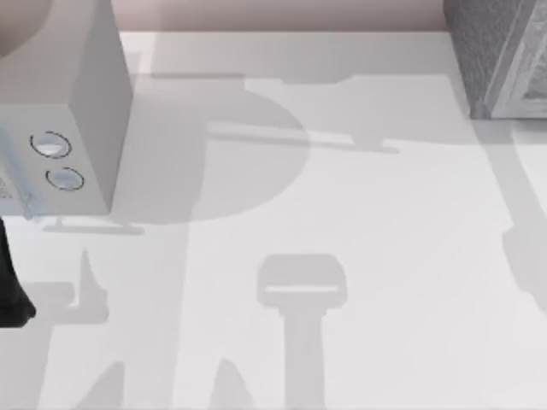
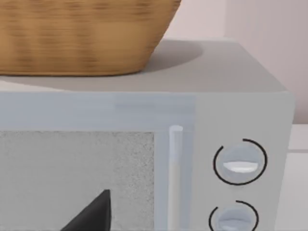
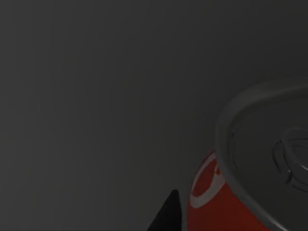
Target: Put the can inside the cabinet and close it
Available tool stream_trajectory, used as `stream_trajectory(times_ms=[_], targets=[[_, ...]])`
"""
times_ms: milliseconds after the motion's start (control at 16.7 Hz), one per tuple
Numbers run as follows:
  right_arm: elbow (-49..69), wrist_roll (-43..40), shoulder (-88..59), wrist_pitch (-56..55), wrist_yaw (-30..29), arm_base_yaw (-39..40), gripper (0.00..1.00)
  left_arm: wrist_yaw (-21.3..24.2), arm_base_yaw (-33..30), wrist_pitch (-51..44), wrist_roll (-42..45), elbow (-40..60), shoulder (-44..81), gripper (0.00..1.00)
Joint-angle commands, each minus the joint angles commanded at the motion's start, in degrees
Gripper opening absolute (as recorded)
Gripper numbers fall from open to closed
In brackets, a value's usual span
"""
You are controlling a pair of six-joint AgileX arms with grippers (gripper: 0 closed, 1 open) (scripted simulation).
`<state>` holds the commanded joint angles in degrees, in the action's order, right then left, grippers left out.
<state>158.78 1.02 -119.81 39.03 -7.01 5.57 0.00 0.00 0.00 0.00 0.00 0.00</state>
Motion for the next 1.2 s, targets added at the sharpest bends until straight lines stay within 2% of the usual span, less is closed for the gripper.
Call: stream_trajectory(times_ms=[480,1200], targets=[[0.0,0.0,0.0,0.0,0.0,0.0,0.98,0.0,0.0,0.0,0.0,0.0,0.0,1.0],[-1.73,-0.2,1.62,-0.92,0.37,0.1,1.0,0.0,0.0,0.0,0.0,0.0,0.0,1.0]])
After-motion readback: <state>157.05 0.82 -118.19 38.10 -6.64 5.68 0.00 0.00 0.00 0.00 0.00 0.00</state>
